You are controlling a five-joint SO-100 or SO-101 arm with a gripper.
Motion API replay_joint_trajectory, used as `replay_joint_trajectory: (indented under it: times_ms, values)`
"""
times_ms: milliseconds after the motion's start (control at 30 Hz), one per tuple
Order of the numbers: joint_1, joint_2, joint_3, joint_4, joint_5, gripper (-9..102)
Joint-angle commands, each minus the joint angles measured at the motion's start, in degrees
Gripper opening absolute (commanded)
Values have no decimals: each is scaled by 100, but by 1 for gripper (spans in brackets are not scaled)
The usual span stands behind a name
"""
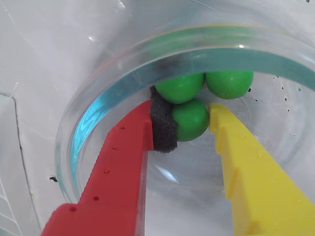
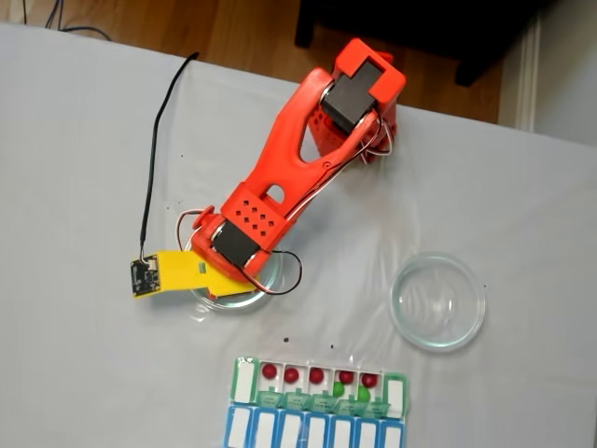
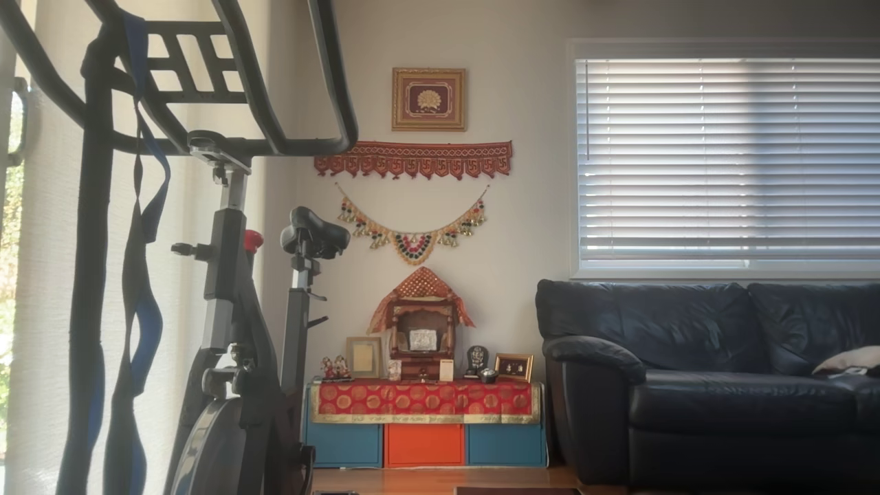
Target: Sort medicines into box.
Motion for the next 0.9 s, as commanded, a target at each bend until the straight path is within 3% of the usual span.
replay_joint_trajectory:
  times_ms: [0,300,867]
  values:
    - [26,18,-264,53,-53,8]
    - [35,18,-246,141,-149,1]
    - [26,387,-431,694,-387,1]
